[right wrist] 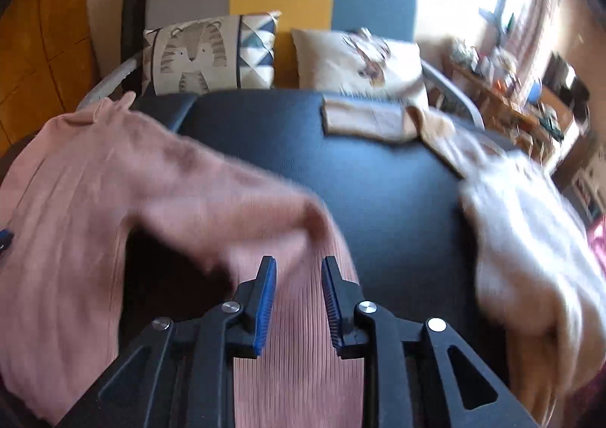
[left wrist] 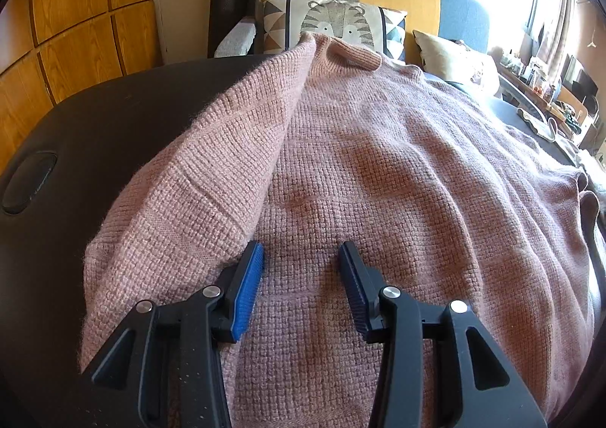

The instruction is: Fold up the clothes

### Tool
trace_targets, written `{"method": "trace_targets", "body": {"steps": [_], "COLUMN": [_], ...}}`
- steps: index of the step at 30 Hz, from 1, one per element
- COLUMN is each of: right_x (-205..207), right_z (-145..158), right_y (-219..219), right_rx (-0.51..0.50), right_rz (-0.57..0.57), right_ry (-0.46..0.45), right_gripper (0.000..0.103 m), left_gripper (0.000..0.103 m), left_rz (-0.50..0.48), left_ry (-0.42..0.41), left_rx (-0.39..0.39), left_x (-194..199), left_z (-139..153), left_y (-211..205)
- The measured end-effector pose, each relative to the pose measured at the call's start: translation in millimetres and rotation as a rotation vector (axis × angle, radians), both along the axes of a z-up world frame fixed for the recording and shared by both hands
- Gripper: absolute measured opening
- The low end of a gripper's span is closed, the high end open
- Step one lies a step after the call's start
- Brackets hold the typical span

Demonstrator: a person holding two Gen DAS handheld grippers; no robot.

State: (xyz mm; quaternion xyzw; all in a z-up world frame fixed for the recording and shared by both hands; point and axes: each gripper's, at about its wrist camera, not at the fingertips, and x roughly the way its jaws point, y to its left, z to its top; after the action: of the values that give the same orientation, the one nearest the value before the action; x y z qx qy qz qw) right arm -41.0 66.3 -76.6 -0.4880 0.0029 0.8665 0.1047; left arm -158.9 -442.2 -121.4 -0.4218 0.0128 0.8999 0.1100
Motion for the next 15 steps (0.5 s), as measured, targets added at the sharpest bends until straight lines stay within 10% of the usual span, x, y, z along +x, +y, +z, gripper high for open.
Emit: {"method": "trace_targets", "body": {"steps": [15], "right_x": [11], "right_z": [2], "right_y": [48], "right_rx": [-0.025], "right_rz": [-0.222], "right_ry": [0.046], "right_gripper": [0.025], "left_gripper": [0.045], "left_rz": [-0.004], "left_ry": [0.003], "left_rx": [-0.010], "left_x": [-1], "left_z": [0], "left_y": [-2]}}
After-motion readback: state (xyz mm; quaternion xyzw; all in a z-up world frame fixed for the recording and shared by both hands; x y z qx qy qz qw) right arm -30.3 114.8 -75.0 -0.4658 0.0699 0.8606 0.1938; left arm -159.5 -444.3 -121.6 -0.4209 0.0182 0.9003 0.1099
